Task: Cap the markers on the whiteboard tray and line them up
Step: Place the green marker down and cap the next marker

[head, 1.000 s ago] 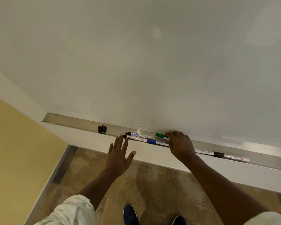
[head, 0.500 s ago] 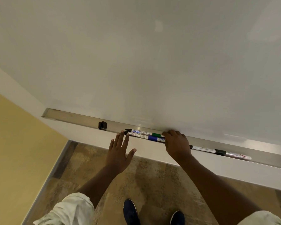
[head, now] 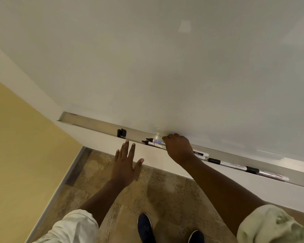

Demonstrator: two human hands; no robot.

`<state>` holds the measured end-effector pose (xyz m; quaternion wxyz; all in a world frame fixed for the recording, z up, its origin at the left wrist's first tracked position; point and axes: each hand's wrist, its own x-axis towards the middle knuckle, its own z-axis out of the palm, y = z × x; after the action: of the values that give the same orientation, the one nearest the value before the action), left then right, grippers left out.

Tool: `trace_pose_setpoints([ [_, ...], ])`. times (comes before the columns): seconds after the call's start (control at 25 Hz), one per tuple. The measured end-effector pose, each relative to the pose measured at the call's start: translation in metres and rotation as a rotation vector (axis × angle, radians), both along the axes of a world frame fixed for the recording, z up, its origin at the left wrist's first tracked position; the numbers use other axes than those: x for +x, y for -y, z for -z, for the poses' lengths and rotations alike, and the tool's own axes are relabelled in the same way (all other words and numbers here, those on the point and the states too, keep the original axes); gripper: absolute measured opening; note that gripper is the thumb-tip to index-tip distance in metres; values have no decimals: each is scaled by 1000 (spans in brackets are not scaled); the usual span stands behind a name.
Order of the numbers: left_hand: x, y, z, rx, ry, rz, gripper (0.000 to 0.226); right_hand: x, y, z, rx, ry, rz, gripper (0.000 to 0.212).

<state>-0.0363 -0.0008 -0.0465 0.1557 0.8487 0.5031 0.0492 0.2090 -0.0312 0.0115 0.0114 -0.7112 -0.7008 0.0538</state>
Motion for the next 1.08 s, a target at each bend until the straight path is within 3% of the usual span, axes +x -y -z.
trace_pose_setpoints([
  [0.24, -34, -13, -11, -10, 30, -118, 84, -24, -30, 7, -81, 88, -69, 25],
  [0.48, -40, -46, -23, 7, 56, -239, 62, -39, -42, 8, -41, 115, -87, 23],
  [0.72, -16, -100, -34, 55, 42, -277, 35, -57, -44, -8, 93, 27, -71, 20],
  [1.08, 2, -129, -21, 13, 66, -459, 19, -58, -35, -21, 189, -187, 114, 17],
])
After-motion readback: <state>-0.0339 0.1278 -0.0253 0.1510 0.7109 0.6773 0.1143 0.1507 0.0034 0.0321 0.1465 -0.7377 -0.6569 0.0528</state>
